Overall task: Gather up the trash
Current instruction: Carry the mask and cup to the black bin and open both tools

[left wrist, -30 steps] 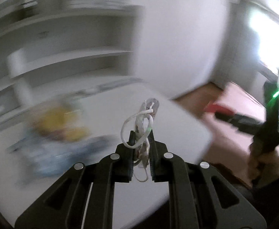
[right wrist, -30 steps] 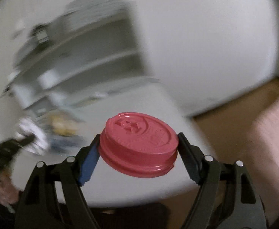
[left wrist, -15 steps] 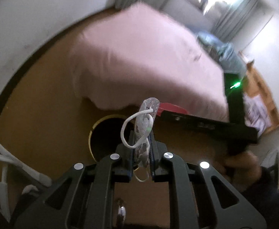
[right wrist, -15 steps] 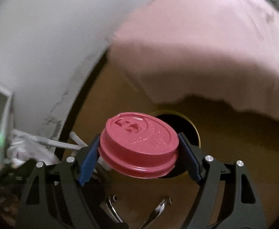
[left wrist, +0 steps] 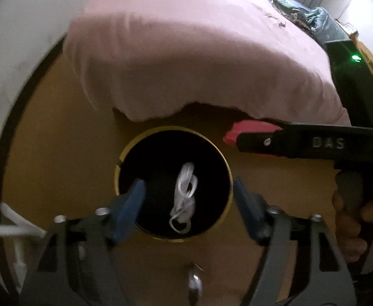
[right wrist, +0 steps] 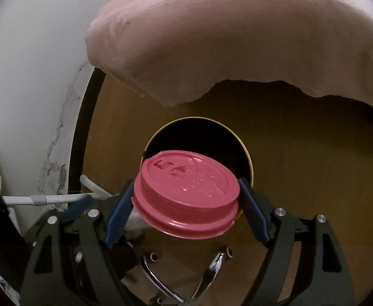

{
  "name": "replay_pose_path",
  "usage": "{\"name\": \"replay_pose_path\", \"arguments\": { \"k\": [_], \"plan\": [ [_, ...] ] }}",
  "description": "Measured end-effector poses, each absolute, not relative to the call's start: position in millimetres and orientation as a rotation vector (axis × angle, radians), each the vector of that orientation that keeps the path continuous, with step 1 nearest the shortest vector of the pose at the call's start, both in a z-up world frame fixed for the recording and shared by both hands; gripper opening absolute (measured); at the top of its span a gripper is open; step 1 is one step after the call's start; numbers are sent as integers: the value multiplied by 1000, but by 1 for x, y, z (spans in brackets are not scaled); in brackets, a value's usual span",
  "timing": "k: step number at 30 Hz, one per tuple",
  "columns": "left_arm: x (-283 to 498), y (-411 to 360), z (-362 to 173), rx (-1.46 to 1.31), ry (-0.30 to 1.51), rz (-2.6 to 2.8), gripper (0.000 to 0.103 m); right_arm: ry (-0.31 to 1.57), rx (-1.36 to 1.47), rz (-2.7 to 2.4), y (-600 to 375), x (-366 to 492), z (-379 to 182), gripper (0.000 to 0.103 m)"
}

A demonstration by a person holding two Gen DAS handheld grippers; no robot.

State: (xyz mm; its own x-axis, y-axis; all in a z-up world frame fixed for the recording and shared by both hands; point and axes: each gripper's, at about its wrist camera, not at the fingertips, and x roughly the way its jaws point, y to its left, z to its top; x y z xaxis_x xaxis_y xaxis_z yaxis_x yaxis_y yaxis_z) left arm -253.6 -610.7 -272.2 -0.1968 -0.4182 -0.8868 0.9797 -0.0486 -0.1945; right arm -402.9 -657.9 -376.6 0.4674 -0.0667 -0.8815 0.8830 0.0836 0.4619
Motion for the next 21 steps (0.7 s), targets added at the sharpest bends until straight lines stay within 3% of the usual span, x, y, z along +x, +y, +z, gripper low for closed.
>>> {"name": "replay_pose_path", "arguments": {
  "k": [12,16,21],
  "plan": [
    [-251,-603,-258,762,952,-1516,79,845,1318,-785,-657,-398,-388,79],
    [-243,-598,-243,735,948,-1503,82,833,1302,-776,-657,-393,-380,94],
    [-233,-585,-216,707,920,-1479,85,839,1227,-807,-654,-389,-353,94]
  ]
}}
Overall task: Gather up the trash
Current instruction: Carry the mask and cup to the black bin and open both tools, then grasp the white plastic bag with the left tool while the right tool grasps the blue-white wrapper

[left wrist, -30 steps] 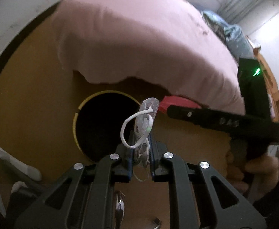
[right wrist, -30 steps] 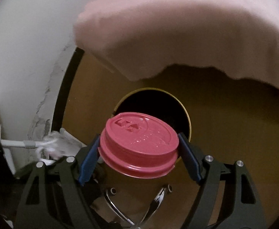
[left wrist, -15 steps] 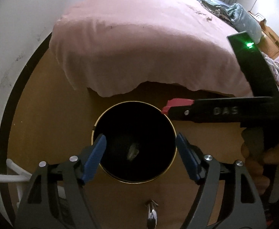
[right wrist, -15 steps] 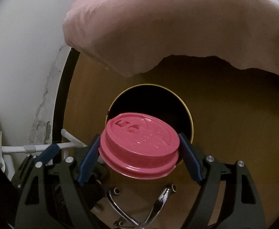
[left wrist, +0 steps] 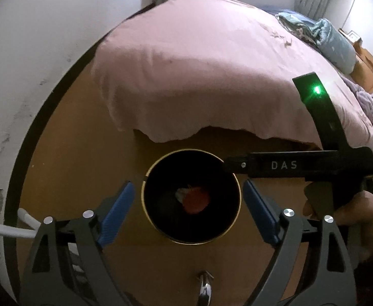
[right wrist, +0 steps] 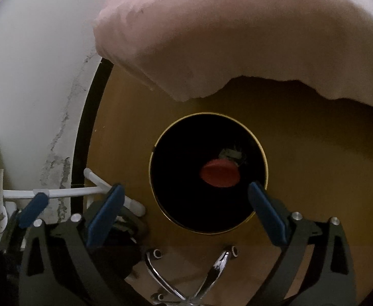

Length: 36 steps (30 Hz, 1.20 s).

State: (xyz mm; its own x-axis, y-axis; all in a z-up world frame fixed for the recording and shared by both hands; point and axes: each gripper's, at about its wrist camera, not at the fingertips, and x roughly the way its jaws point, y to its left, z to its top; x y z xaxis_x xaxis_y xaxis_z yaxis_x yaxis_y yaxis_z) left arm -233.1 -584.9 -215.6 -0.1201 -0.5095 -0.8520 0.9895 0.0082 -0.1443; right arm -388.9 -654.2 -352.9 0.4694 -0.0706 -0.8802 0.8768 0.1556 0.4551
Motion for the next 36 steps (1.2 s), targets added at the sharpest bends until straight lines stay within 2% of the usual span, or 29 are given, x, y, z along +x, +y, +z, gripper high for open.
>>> {"name": "replay_pose_path", "arguments": {
  "k": [3,8,12,16,20,26,30,36],
  "plan": [
    [-220,-565,-180,665,887,-1458,85,836,1054,-850,-646,-376,-304,94],
    [-173,-498,-84,526,816,-1369,92,741,759,-776,-609,-326,-192,94],
    [-117,-414,-21,432,783,-1225,94,653,579,-567,-551,-252,-108,94],
    [-46,-295,14,337,778,-965,94,637,439,-264,-463,-158,-56,94],
    [12,-158,20,222,845,-668,94,670,309,7,-362,-72,-32,94],
    [39,9,0,113,908,-347,94,729,97,286,-217,18,-5,94],
    [37,69,-18,32,954,-295,94,775,-56,359,-150,57,1,94],
    [41,79,-25,16,950,-342,94,849,-215,310,-107,102,-17,93]
  ]
}}
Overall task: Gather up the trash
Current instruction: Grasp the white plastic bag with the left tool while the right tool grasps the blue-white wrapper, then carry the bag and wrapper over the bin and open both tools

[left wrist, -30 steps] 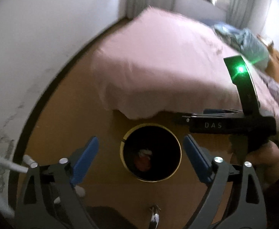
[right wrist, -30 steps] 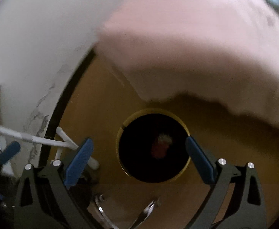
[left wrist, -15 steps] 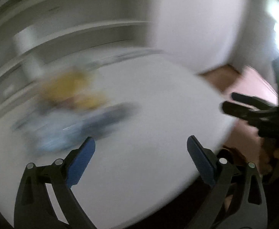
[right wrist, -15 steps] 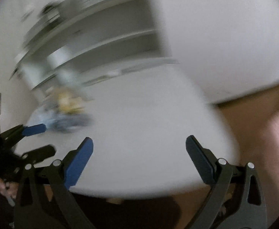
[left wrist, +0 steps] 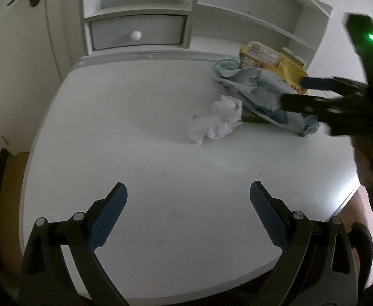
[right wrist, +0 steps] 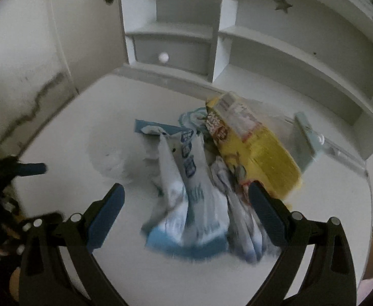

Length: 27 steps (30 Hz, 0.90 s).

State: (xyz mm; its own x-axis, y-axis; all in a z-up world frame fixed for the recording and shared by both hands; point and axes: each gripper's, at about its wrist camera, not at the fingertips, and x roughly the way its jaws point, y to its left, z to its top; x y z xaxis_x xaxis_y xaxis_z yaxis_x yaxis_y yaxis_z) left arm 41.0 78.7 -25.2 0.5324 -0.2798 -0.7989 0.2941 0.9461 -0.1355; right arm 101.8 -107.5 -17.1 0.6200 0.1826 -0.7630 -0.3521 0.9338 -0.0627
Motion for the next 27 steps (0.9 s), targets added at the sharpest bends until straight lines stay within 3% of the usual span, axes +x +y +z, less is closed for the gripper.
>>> {"name": "replay_pose_path", "arguments": {
  "k": [2,3,4,5,6,16,19,21,22,27],
  "plan": [
    [47,71,-23,43,942,-365,94,862,-253,303,-97,109,-22,84],
    [48,68,-23,54,939,-369,94,871,-271,297,-93,111,-24,73],
    [55,65,-25,64,936,-379,94,878,-283,299,-91,111,-26,45],
    [59,63,-28,67,936,-387,94,872,-289,300,-90,109,-24,27],
    [65,62,-30,69,936,-394,94,852,-265,304,-92,106,-20,22],
    [104,25,-36,140,911,-429,93,742,-46,335,-142,60,20,18],
    [111,20,-38,161,912,-430,79,739,15,309,-168,42,20,18],
    [116,17,-42,174,930,-420,61,737,54,281,-191,27,18,18],
    [118,16,-44,186,938,-413,46,729,75,256,-205,17,17,18],
    [100,-7,-16,191,867,-430,44,672,205,72,-295,-42,12,18]
  ]
}}
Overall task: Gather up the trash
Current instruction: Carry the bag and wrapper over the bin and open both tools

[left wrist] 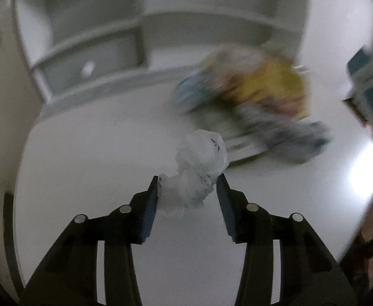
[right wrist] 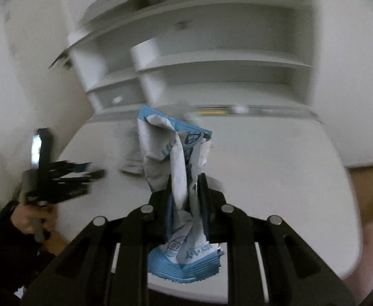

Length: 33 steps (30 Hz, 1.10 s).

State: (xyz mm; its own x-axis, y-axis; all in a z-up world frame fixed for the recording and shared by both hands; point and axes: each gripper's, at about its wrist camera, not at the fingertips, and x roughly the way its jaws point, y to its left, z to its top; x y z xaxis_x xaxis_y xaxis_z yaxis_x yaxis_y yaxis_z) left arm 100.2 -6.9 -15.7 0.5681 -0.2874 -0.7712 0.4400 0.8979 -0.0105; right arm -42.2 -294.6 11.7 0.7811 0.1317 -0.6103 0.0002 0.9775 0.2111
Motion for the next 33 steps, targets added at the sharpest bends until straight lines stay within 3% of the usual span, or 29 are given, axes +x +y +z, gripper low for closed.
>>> {"name": "replay_pose_path", "arguments": {
  "k": [6,15,21,24,33],
  "plan": [
    [47,-125,29,261,749,-703,44,658,386,-261,-421,-125,-29,18],
    [-68,-339,11,388,777,-1213,44,743,639,-716,-558,-269,-140,18],
    [-144,-465,-72,468,942,-1450,44,844,824,-882,-623,-333,-226,18],
    [-165,-522,-139,521,1023,-1459,44,895,929,-923,-642,-353,-273,18],
    [-191,-595,-280,652,1268,-1405,44,1030,1144,-960,-663,-383,-373,18]
  ]
}}
